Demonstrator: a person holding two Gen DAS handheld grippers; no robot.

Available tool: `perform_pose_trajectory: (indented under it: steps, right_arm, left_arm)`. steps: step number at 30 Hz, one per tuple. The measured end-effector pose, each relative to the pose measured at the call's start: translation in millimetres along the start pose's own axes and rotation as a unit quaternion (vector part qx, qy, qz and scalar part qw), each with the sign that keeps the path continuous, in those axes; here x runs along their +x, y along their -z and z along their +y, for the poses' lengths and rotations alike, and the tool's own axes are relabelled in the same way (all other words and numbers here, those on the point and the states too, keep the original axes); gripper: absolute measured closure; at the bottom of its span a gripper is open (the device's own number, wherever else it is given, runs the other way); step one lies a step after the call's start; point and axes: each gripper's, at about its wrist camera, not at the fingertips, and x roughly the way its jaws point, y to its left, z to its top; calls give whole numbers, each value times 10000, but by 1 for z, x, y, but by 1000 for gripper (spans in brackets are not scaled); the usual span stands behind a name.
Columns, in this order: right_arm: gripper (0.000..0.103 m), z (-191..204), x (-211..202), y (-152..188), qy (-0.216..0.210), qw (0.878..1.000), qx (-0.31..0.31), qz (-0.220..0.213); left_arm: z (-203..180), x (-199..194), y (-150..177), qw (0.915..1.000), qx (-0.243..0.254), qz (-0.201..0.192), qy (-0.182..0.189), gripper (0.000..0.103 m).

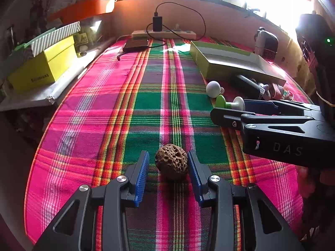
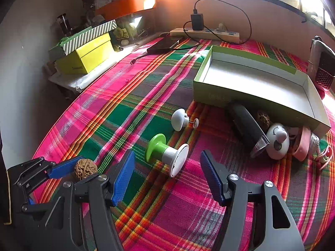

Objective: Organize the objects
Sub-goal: 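Grasp the green-and-white spool with the right gripper while the left gripper holds the walnut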

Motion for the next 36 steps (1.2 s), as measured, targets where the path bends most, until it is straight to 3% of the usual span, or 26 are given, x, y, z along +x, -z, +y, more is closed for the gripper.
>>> perform_pose_trajectory:
  steps: [7, 10, 20, 25, 36]
  right_arm:
    - [39, 1, 8, -3, 217, 9997, 111, 58]
    - [47, -1, 8, -4, 340, 9993, 163, 48]
    - [59, 0, 6, -2, 455, 9989, 126, 36]
    - [69, 2, 5, 0, 413, 9991, 27, 2]
    - [69, -2, -2, 0, 415, 9991, 0, -59]
  left_arm:
    - [-1, 1, 0, 9999, 81, -36, -73, 67]
    - [0, 2, 0, 10000, 53, -30, -47, 67]
    - [6, 1, -2, 9998, -160, 14, 82, 68]
    - [9, 1, -3, 9998, -186, 21, 78, 74]
    - [3, 4, -8, 9998, -130, 116, 124, 75]
